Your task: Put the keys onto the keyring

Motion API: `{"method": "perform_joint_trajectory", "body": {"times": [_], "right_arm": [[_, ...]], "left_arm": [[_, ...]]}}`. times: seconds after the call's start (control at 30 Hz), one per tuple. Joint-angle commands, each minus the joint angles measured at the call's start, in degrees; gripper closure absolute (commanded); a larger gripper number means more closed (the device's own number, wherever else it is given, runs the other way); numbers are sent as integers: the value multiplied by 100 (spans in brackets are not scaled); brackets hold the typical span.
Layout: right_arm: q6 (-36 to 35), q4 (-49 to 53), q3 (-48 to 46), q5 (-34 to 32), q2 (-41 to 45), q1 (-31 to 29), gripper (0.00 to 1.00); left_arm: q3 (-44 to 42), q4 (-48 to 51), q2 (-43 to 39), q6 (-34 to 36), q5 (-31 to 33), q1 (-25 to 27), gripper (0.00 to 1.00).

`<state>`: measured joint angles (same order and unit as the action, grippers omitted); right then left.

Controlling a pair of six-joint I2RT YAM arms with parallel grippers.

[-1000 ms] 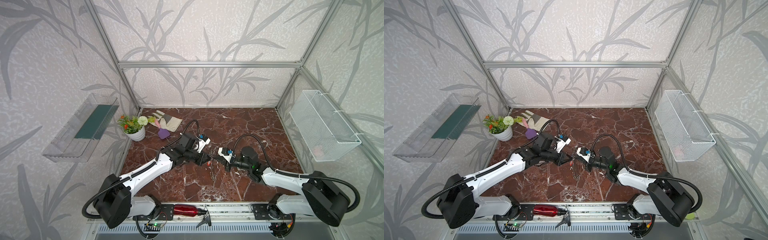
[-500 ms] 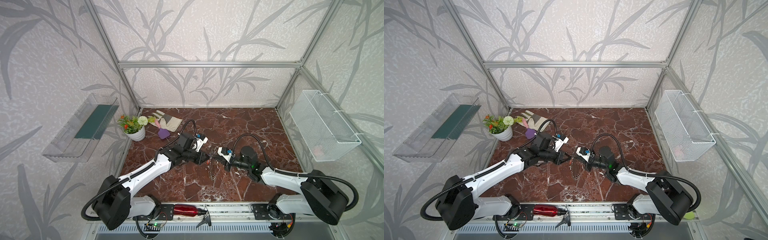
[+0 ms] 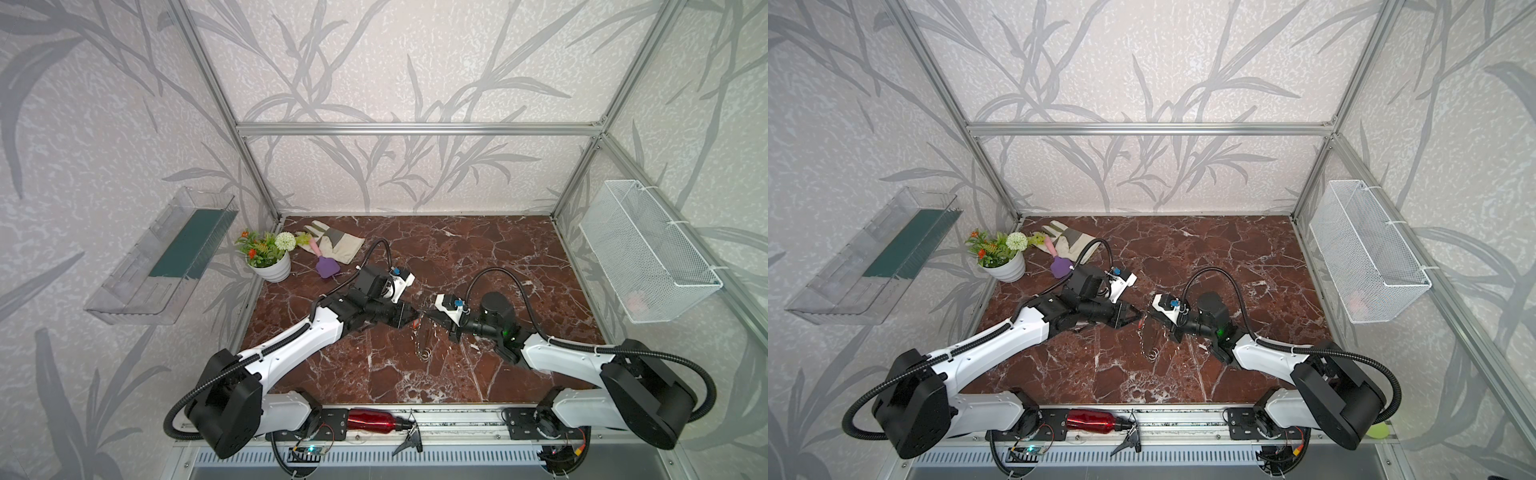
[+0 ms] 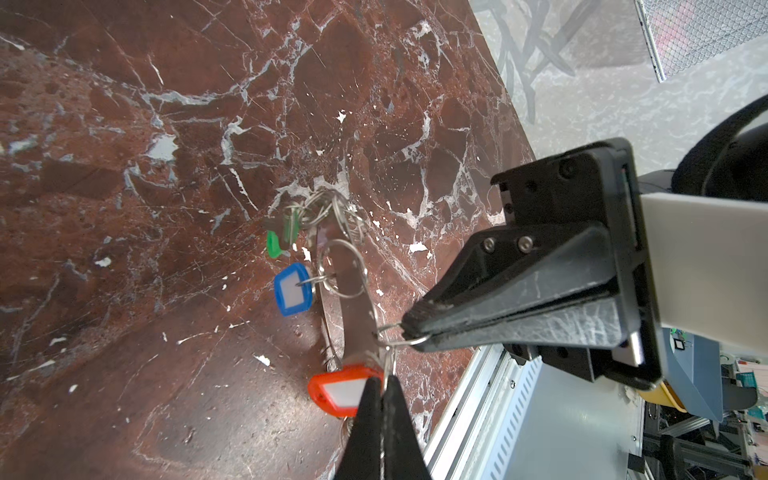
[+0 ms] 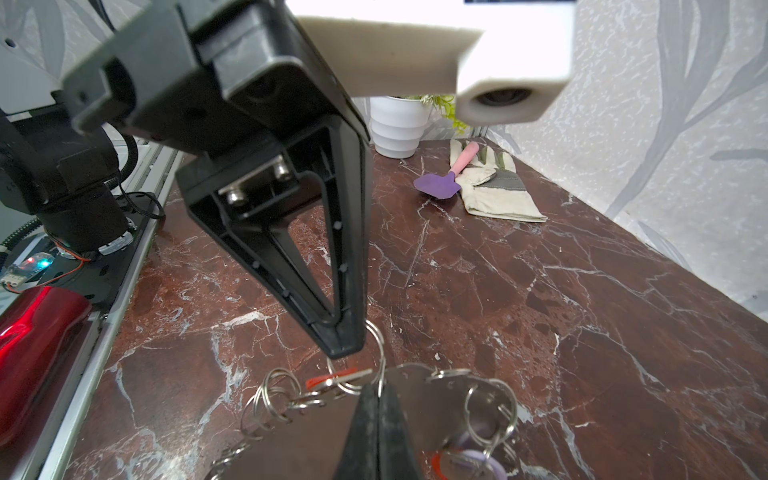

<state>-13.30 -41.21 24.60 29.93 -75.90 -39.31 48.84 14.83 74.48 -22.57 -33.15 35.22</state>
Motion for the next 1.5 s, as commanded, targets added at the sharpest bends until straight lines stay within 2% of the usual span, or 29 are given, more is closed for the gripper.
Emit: {"method": "perform_joint_trajectory", "body": {"times": [0.0,0.1,0.57,0.93,1.13,1.47], "right_arm": [[47,-345,29,305,5,-43,100],[64,-377,21,327,13,-42,100],[96,-583,-25,386,93,-42,100],[271,-863,-78,478,206,9,100],[326,-935,-102,479,283,26,100],[475,-1168,-141,536,269,36,100]], "left_arm": [[190,229,200,-115,511,-95,100],[280,299,342,-184,540,-100,100],[1354,1882,967,-21,933,-101,100],[2113,2746,1432,68,496,-104,100],[2464,3281,1687,192,727,-103,100],[2583,3265,1804,-3,643,71,100]]}}
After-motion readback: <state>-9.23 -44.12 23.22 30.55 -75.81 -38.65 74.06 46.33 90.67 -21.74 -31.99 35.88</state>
